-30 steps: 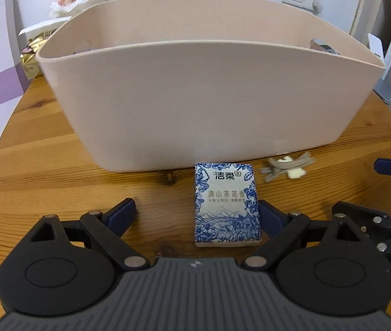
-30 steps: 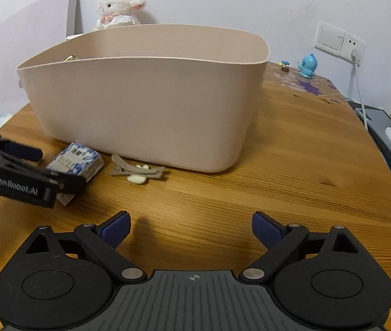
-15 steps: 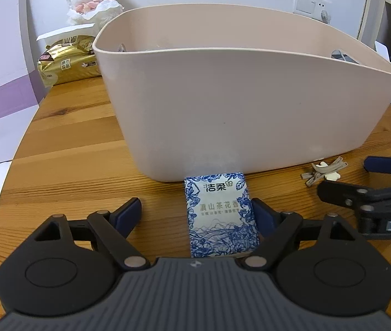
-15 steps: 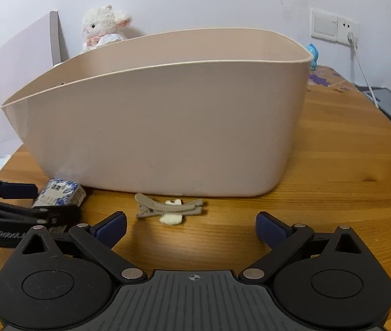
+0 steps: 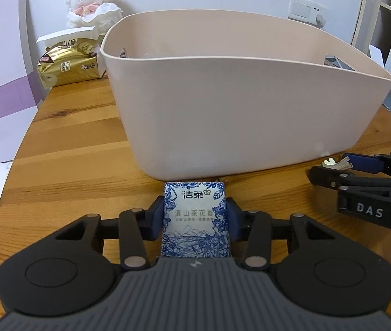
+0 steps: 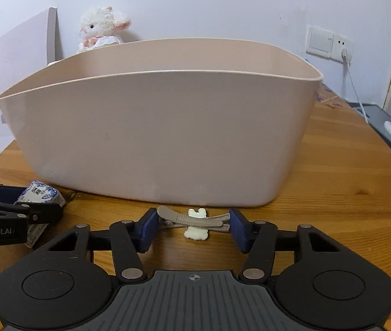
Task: Organize objects
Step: 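Grasp the grey hair clip with the right tool while the left tool grasps the blue-white tissue pack, then carry the clip and tissue pack over the bin and open both tools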
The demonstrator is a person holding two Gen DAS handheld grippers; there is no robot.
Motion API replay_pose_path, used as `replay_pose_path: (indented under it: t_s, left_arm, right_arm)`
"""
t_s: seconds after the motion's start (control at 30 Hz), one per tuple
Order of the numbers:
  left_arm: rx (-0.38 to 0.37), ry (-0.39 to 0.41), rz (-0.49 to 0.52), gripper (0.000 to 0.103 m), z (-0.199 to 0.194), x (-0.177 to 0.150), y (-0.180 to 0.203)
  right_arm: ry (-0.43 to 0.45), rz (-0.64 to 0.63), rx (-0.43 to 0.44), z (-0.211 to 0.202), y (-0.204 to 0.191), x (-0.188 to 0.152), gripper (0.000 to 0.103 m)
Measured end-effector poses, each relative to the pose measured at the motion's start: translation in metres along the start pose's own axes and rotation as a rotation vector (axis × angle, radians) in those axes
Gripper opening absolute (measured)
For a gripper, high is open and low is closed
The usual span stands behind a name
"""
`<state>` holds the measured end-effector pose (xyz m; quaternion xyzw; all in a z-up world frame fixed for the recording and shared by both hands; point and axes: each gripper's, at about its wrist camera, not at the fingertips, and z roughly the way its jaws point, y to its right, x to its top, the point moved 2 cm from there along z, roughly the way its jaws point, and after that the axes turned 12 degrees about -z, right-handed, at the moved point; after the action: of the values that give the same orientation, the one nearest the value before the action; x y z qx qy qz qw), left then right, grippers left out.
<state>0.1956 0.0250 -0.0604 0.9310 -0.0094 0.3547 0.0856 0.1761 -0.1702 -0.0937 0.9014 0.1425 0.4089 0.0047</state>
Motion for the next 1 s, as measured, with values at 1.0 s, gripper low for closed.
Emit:
replay_pose_path:
  t_s: [1.0]
  left_arm:
    - [-0.025, 0.256, 0.108, 0.048, -0.124, 0.038, 0.032]
  right_arm:
    - [0.361, -0.038, 0.007, -0.154, 0.027, 0.061, 0.052]
